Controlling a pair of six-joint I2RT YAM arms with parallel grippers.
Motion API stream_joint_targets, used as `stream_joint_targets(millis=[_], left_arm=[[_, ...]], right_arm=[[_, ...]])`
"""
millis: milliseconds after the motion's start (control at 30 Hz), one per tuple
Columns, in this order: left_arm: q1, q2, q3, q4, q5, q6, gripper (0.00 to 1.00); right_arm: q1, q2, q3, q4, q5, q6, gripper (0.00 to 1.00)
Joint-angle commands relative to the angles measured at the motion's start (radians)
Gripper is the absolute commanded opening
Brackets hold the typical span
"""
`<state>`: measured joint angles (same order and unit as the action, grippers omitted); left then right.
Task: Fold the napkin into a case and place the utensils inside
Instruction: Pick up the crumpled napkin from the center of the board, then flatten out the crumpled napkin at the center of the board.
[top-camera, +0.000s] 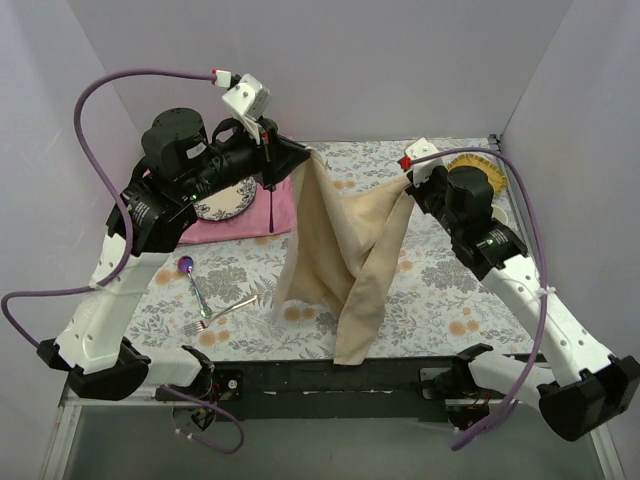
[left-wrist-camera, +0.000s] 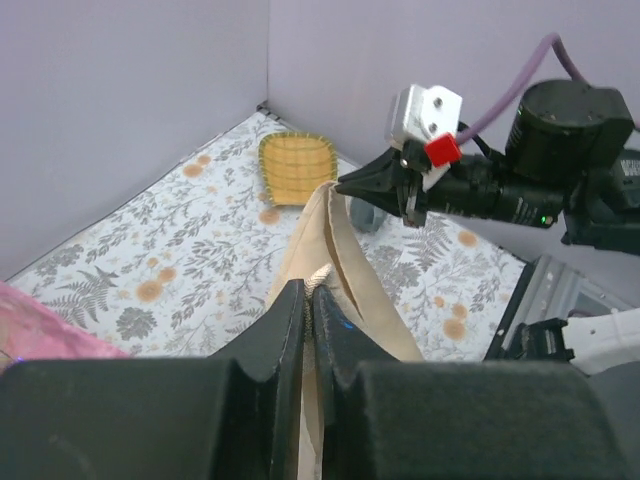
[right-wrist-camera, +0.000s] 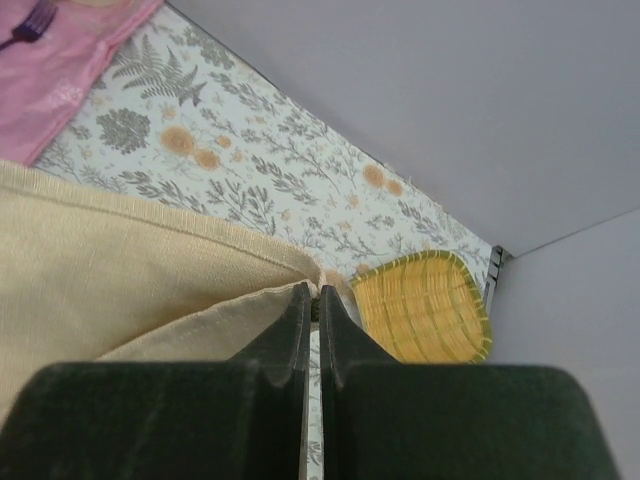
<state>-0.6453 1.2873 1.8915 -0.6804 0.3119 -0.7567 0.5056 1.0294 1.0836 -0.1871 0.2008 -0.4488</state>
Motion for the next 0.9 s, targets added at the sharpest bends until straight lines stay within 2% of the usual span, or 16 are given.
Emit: stream_joint_targets(millis=[0, 33, 67, 100, 267, 400, 467, 600, 667, 700, 733, 767, 833, 867], left_arm=[[0.006, -0.019, 0.032, -0.047, 0.006, 0.084, 0.0], [0.004, -0.017, 0.052, -0.082, 0.035, 0.159, 0.0], [0.006, -0.013, 0.076, -0.111, 0.117, 0.196, 0.0], [0.004, -0.016, 0.093, -0.134, 0.139, 0.216, 0.0], [0.006, -0.071, 0.115, -0.284, 0.173, 0.244, 0.0], [0.004, -0.115, 0.149, -0.357, 0.23, 0.212, 0.0], [0.006, -0.1, 0.219, -0.399, 0.224, 0.192, 0.0], [0.006, -0.079, 0.255, -0.394, 0.148, 0.114, 0.0], [0.007, -0.057, 0.244, -0.374, 0.115, 0.093, 0.0], [0.006, -0.052, 0.192, -0.358, 0.069, 0.076, 0.0], [0.009, -0.051, 0.154, -0.311, 0.011, 0.074, 0.0], [0.007, -0.037, 0.112, -0.291, -0.152, 0.08, 0.0], [0.012, 0.004, 0.061, -0.277, -0.299, 0.103, 0.0], [0.054, 0.062, 0.054, -0.284, -0.371, 0.106, 0.0]], right_arm=[[-0.091, 0.037, 0.143, 0.086, -0.101, 0.039, 0.01], [-0.102, 0.035, 0.165, 0.066, -0.124, 0.044, 0.01], [-0.113, 0.017, 0.185, 0.051, -0.176, 0.053, 0.01], [-0.121, 0.005, 0.199, 0.016, -0.195, 0.056, 0.01], [-0.122, -0.084, 0.246, -0.171, -0.485, 0.036, 0.01], [-0.122, -0.118, 0.269, -0.233, -0.54, 0.009, 0.01], [-0.121, -0.115, 0.333, -0.262, -0.566, 0.002, 0.01], [-0.122, -0.052, 0.429, -0.308, -0.584, 0.021, 0.01], [-0.122, 0.0, 0.379, -0.276, -0.558, 0.028, 0.01], [-0.124, 0.017, 0.345, -0.253, -0.56, 0.028, 0.01], [-0.124, 0.055, 0.314, -0.223, -0.569, 0.032, 0.01], [-0.124, 0.078, 0.277, -0.195, -0.601, 0.039, 0.01], [-0.124, 0.16, 0.225, -0.12, -0.62, 0.054, 0.01], [-0.125, 0.188, 0.216, -0.101, -0.633, 0.061, 0.01]])
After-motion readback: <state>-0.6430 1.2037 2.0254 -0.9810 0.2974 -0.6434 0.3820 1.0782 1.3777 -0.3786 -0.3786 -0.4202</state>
